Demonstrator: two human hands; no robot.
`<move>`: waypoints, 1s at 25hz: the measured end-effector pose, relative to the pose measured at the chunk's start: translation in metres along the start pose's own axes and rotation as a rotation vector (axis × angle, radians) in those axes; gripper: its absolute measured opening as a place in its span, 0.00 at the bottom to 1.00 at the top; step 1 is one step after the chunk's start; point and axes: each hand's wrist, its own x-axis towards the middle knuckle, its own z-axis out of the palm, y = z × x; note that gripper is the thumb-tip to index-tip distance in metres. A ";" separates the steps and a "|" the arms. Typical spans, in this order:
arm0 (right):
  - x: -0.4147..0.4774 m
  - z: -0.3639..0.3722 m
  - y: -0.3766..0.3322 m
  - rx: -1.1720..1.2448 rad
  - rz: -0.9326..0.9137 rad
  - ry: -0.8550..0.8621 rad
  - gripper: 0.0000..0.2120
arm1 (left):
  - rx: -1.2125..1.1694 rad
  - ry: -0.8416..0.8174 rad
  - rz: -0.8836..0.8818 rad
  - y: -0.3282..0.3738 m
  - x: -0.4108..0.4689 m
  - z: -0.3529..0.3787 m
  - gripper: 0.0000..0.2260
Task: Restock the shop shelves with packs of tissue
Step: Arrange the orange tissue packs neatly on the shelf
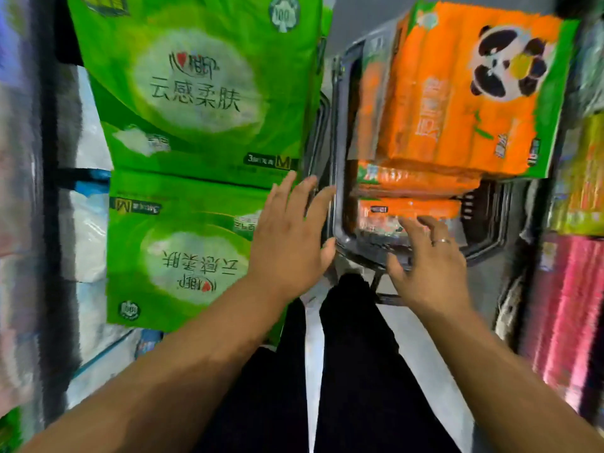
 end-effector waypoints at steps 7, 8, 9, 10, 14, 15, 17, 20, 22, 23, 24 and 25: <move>0.074 -0.022 0.104 0.058 0.146 0.192 0.28 | -0.130 -0.056 -0.056 0.062 0.070 0.054 0.32; 0.093 -0.031 0.117 0.059 0.145 0.216 0.27 | -0.197 -0.059 -0.104 0.072 0.088 0.062 0.32; 0.112 -0.041 0.130 0.054 0.120 0.235 0.28 | -0.256 -0.054 -0.169 0.082 0.104 0.069 0.33; 0.131 -0.051 0.139 0.039 0.081 0.243 0.28 | -0.308 -0.035 -0.238 0.092 0.119 0.075 0.34; 0.210 -0.089 0.162 -0.068 -0.075 0.198 0.33 | -0.442 0.062 -0.480 0.118 0.155 0.096 0.37; 0.231 -0.097 0.162 -0.087 -0.122 0.163 0.36 | -0.495 0.092 -0.562 0.122 0.160 0.099 0.38; 0.268 -0.109 0.158 -0.136 -0.191 0.081 0.43 | -0.722 0.193 -0.814 0.132 0.165 0.108 0.41; 0.302 -0.117 0.153 -0.182 -0.226 -0.030 0.56 | -1.075 0.255 -1.065 0.161 0.165 0.115 0.42; 0.310 -0.120 0.152 -0.141 -0.193 -0.080 0.60 | -1.200 0.229 -1.074 0.174 0.169 0.118 0.44; 0.310 -0.121 0.152 -0.130 -0.167 -0.086 0.60 | -1.224 0.251 -1.076 0.171 0.173 0.120 0.44; 0.307 -0.121 0.152 -0.147 -0.136 -0.082 0.60 | -1.218 0.279 -1.067 0.167 0.178 0.119 0.44; 0.301 -0.120 0.153 -0.180 -0.098 -0.076 0.59 | -1.193 0.305 -1.047 0.159 0.182 0.117 0.45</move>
